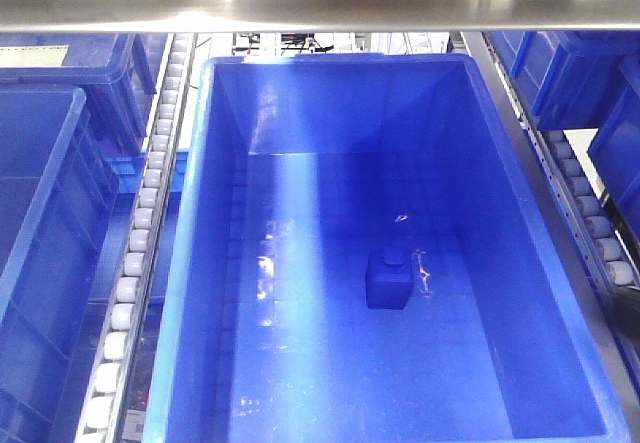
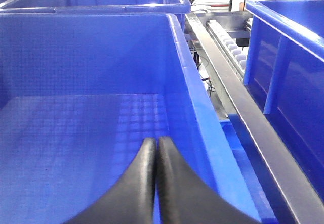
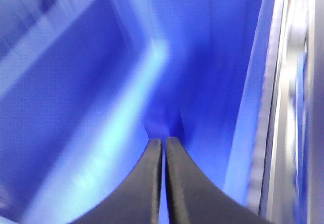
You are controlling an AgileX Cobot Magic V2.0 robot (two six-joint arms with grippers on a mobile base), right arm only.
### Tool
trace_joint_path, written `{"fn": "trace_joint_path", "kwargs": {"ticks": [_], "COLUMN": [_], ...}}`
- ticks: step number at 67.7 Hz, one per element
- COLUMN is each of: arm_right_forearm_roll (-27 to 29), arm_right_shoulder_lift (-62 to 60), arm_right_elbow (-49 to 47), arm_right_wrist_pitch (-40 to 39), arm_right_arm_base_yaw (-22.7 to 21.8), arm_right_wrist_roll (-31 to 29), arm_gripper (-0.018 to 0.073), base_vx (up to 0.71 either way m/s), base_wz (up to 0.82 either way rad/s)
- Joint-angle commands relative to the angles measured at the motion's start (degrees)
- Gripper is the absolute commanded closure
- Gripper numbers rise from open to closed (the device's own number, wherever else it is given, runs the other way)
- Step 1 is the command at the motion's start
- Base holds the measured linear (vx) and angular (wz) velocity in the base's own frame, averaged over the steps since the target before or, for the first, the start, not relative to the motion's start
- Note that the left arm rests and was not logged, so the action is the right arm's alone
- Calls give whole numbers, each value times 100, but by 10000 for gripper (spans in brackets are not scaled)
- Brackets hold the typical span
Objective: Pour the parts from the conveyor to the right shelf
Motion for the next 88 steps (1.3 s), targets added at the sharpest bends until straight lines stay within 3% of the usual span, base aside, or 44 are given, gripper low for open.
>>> {"fn": "trace_joint_path", "kwargs": {"ticks": [1,14,30,44,53,67,79,88], "arm_right_forearm_roll": [-17,-17,-17,47,117,24,-668,-816], "arm_right_shoulder_lift": [-585,-1491,-1660,-1666,-1666,-1765,-2010,-2010], "arm_right_elbow": [-145,-145,-142,127,806,2221,3177,3182], "arm_right_wrist_pitch": [-270,-270,-265,-229,-572,-1774,-3008,-2815], "arm_right_arm_base_yaw": [-13,-13,-69,-1032,-1618,-2216,-2182,-2070], "arm_right_wrist_roll": [-17,-17,-17,-19,-19,-19,-19,-19], "arm_gripper": [566,566,566,566,566,566,566,566], "base_vx": [0,0,0,0,0,0,0,0], "base_wz": [0,0,0,0,0,0,0,0]}}
